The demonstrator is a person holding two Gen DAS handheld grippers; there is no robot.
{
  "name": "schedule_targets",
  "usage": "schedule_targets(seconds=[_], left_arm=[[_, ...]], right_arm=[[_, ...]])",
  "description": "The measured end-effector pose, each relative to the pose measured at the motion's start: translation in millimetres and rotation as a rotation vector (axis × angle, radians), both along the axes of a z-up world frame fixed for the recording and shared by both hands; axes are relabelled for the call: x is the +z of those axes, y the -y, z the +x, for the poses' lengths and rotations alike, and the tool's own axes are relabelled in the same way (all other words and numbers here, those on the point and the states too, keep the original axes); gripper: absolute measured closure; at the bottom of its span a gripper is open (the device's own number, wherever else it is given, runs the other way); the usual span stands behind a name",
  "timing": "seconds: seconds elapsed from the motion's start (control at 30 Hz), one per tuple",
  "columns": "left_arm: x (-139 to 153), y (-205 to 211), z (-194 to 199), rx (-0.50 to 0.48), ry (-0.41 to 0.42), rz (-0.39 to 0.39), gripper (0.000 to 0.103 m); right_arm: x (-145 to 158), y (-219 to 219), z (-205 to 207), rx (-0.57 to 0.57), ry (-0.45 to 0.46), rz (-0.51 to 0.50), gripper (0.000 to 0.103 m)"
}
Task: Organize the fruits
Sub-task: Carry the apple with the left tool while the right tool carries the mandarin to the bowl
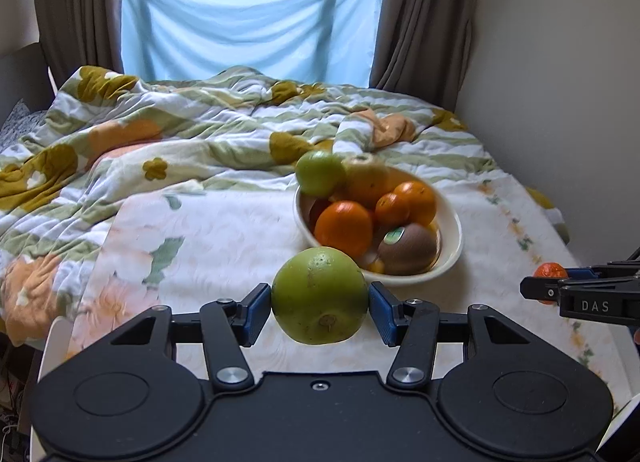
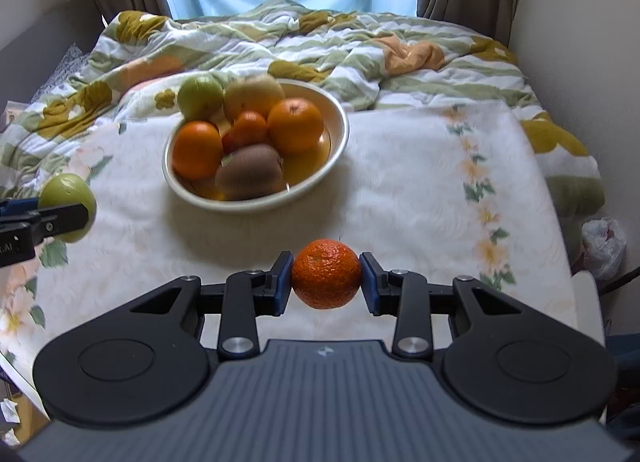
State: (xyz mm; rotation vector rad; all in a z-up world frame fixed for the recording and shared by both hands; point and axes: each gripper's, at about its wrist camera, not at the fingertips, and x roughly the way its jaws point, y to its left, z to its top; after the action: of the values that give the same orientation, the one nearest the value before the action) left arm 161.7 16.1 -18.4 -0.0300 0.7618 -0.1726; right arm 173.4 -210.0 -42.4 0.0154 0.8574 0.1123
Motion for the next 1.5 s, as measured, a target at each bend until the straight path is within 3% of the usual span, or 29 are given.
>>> schedule_targets(seconds=[0.53, 1.0, 1.27, 1.5], left_arm=[[24, 51, 50, 0.034, 0.022, 0.004, 0.045], [-13, 121, 106, 0.003, -0.048, 0.007, 0.045], [-39, 154, 126, -0.03, -0.086, 0.06, 0.045], [-43, 169, 124, -0.06, -0.069, 0.112, 0.045]], right_arm=[[39, 34, 60, 0.081, 0.043, 0.034, 0.052], [24, 72, 123, 0.153, 0.027, 0.041, 0.052], [10, 96, 145, 0.149, -0.004, 0.047, 0.052], [1, 104, 153, 0.158, -0.02, 0.062, 0.052]])
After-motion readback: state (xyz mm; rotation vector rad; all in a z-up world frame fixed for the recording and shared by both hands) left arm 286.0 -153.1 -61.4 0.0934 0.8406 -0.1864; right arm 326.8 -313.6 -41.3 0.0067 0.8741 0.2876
